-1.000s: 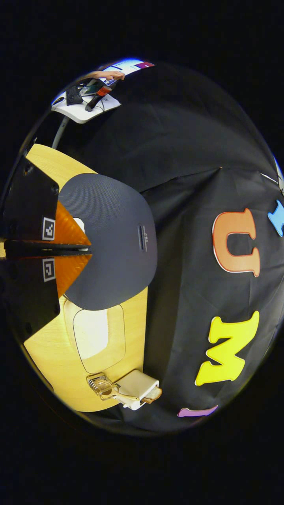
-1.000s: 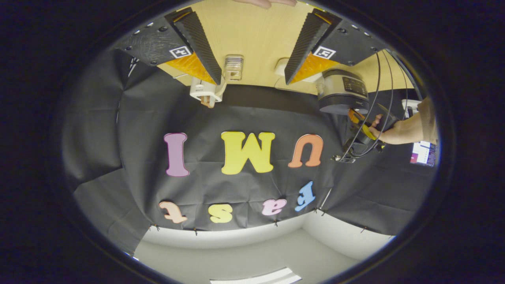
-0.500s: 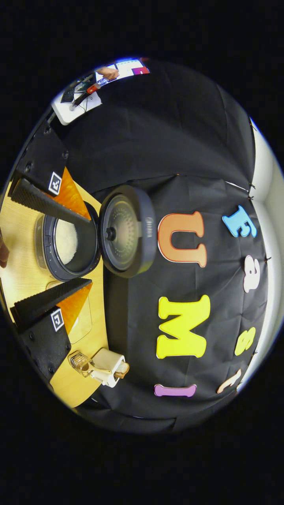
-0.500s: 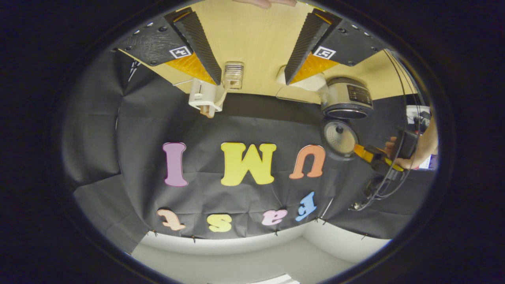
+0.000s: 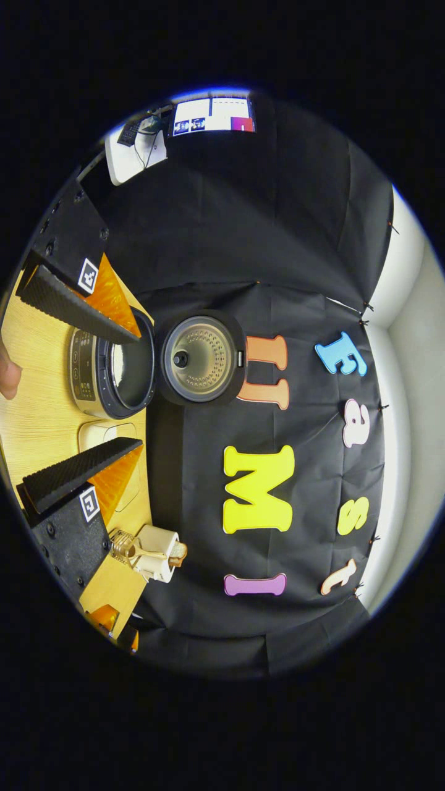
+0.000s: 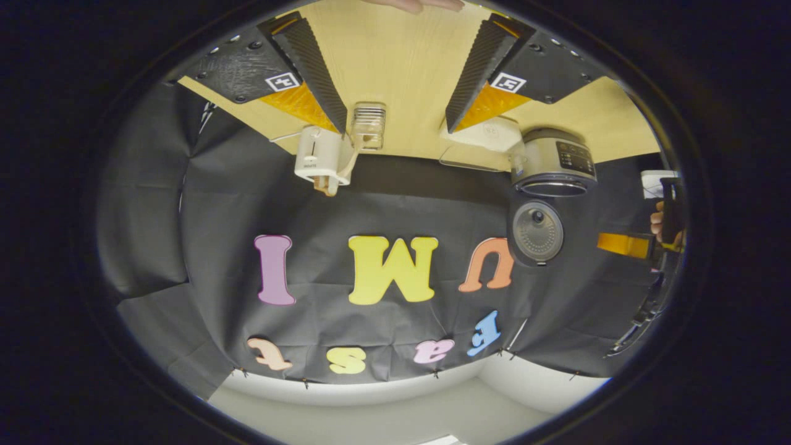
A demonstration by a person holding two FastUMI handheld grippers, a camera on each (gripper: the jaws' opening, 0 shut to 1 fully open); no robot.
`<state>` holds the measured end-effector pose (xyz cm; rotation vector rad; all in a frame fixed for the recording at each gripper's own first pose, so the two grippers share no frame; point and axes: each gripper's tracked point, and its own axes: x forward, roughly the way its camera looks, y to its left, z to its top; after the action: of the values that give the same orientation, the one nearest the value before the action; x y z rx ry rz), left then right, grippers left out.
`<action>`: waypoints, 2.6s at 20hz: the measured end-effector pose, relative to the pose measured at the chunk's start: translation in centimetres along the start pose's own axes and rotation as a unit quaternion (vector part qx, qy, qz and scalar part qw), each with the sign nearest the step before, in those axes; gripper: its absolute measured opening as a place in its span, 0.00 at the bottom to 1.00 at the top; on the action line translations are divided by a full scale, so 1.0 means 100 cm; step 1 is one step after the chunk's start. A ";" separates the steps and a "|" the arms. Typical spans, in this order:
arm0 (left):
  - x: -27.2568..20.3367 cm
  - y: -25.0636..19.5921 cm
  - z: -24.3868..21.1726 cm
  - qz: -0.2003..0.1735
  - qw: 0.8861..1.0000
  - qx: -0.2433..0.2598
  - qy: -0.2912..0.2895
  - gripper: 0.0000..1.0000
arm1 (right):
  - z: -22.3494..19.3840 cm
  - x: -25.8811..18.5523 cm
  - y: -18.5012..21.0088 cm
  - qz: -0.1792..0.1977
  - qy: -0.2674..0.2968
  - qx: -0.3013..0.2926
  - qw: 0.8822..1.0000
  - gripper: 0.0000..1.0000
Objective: Close the left gripper, press the button to open the rice cooker; take a wooden spoon from the chopstick holder with the right hand, scoop a spoonful of rice and pour it into the rice cooker, then put the wooden spoon back into the chopstick holder.
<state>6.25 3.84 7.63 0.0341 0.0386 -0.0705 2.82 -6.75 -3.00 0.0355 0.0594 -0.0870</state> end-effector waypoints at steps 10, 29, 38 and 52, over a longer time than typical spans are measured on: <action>-0.024 -0.025 -0.076 -0.003 1.000 0.000 0.013 0.97 | -0.002 0.091 -0.036 -0.015 0.008 0.018 1.000 0.96; -0.006 0.000 -0.099 0.037 0.999 0.026 0.030 0.97 | -0.039 0.350 -0.078 -0.025 0.203 0.080 0.976 0.92; -0.003 0.013 -0.111 0.044 0.997 0.022 0.053 0.97 | -0.060 0.378 -0.085 -0.041 0.260 0.148 0.954 0.17; -0.026 0.009 -0.082 0.034 0.999 0.013 0.039 0.97 | 0.015 0.298 -0.082 -0.056 0.201 0.153 0.966 0.05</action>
<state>3.39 5.21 -0.42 0.0651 0.1147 -0.0007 31.84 -17.57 -3.63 0.3591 0.4547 -0.2007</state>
